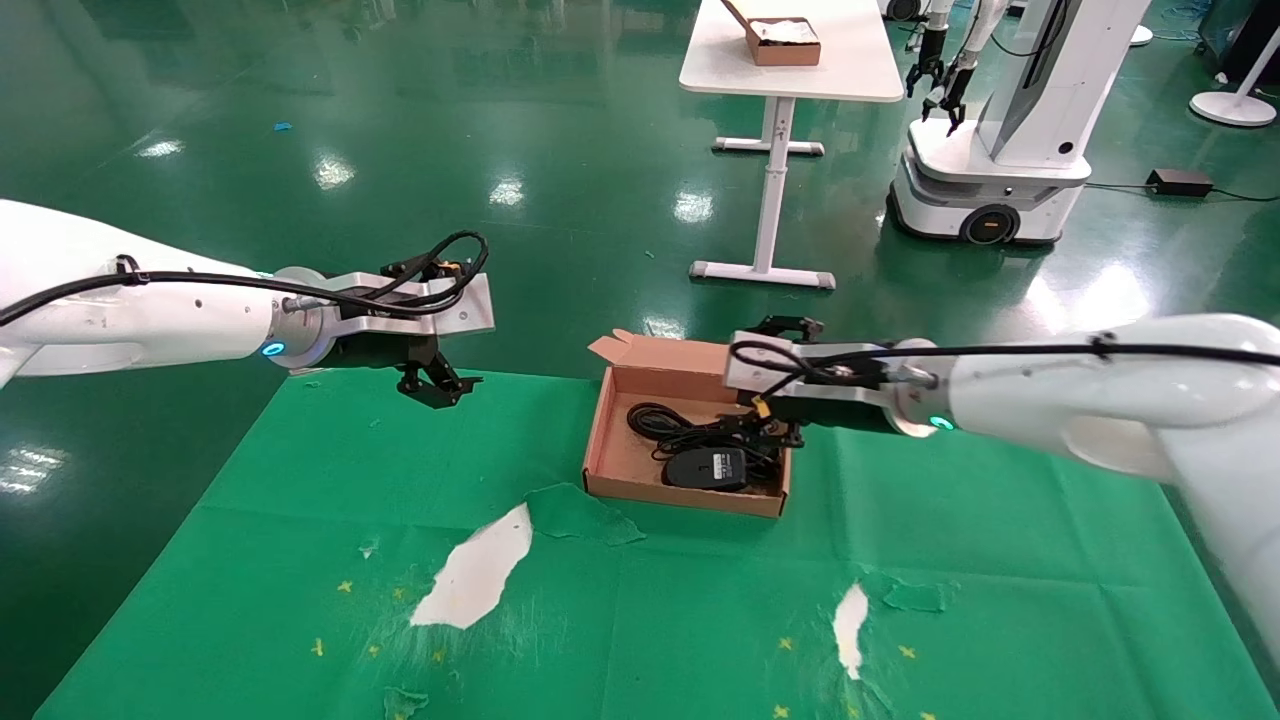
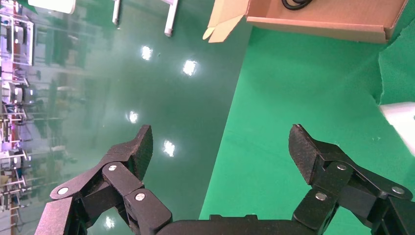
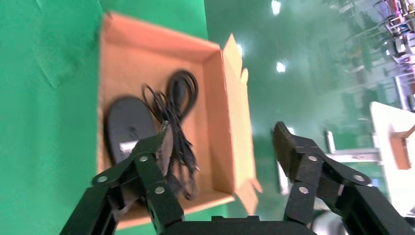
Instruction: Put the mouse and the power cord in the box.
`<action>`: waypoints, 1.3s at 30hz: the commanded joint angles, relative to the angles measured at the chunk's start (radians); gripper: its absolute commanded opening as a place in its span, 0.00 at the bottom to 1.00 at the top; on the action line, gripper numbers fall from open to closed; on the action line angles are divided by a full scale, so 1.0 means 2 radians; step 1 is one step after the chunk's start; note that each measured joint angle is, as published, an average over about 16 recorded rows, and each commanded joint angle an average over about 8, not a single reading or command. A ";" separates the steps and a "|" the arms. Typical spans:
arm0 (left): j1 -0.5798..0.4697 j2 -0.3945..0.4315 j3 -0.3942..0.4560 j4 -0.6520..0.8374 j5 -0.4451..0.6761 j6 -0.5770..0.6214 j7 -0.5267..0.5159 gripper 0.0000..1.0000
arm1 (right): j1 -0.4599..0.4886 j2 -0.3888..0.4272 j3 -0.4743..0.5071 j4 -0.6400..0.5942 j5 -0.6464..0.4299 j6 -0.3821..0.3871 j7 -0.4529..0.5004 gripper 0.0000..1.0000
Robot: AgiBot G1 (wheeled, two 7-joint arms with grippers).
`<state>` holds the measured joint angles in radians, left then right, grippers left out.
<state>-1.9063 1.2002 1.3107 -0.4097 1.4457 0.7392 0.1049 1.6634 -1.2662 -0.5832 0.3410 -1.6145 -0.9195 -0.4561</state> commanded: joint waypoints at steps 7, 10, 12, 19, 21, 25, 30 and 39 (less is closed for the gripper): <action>0.000 0.000 0.000 0.000 0.000 0.000 0.000 1.00 | -0.045 0.050 0.023 0.072 0.068 -0.044 0.049 1.00; 0.000 0.000 0.000 0.000 0.000 0.000 0.000 1.00 | -0.062 0.069 0.032 0.099 0.093 -0.061 0.068 1.00; 0.000 0.000 0.000 0.000 0.000 0.000 0.000 1.00 | -0.073 0.082 0.038 0.118 0.110 -0.072 0.080 1.00; 0.000 0.000 0.000 0.000 0.000 0.000 0.000 1.00 | -0.113 0.126 0.058 0.181 0.169 -0.110 0.123 1.00; 0.002 -0.001 -0.002 -0.002 -0.001 0.001 -0.001 1.00 | -0.124 0.138 0.064 0.199 0.187 -0.122 0.136 1.00; 0.015 -0.011 -0.019 -0.016 -0.013 0.014 -0.005 1.00 | -0.147 0.163 0.076 0.235 0.220 -0.144 0.160 1.00; 0.048 -0.034 -0.060 -0.050 -0.041 0.043 -0.017 1.00 | -0.175 0.195 0.090 0.281 0.263 -0.171 0.192 1.00; 0.111 -0.078 -0.137 -0.116 -0.095 0.100 -0.039 1.00 | -0.226 0.251 0.117 0.362 0.339 -0.221 0.247 1.00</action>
<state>-1.6855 1.0439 1.0372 -0.6415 1.2560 0.9395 0.0273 1.2114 -0.7635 -0.3502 1.0649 -0.9361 -1.3617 0.0380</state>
